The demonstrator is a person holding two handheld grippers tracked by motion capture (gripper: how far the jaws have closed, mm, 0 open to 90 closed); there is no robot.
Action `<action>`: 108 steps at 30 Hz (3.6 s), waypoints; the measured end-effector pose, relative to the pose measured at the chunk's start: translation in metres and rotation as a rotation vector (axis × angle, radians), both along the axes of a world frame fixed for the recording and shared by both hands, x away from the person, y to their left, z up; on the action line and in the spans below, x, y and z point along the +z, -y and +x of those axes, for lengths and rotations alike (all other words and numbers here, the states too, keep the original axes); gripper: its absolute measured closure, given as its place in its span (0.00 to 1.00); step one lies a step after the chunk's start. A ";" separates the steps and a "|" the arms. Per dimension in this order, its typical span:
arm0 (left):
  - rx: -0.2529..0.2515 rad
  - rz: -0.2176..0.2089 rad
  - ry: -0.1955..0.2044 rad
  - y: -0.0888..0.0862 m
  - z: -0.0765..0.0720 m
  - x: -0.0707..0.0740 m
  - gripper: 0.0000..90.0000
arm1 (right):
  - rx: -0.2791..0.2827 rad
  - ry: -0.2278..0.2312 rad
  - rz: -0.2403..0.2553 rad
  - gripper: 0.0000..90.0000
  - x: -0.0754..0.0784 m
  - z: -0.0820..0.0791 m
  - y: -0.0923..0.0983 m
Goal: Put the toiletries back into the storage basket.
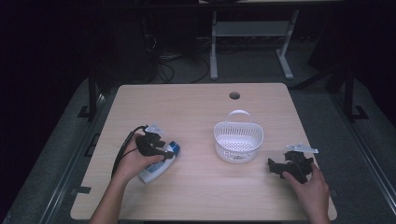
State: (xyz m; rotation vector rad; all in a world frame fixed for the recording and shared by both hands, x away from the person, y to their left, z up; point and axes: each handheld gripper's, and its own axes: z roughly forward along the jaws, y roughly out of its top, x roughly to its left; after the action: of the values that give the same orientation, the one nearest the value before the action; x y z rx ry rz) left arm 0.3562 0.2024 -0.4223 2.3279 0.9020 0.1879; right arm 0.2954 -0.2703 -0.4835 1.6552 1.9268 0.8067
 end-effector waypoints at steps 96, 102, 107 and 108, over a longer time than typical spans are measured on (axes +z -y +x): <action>-0.060 -0.441 0.123 -0.057 -0.010 0.038 0.41 | -0.001 0.000 0.001 0.00 0.000 0.000 0.000; -0.076 -0.465 0.162 -0.055 -0.011 0.040 0.41 | -0.001 0.000 0.001 0.00 0.000 0.000 0.000; -0.092 -0.486 0.170 -0.051 -0.010 0.044 0.41 | -0.001 0.000 0.001 0.00 0.000 0.000 0.000; -0.098 -0.487 0.172 -0.049 -0.009 0.045 0.41 | -0.001 0.000 0.001 0.01 0.000 0.000 0.000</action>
State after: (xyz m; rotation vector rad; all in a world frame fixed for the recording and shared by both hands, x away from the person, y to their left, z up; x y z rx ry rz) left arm 0.3469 0.2517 -0.3769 1.8659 0.6590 0.1092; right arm 0.2955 -0.2703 -0.4835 1.6565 1.9260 0.8070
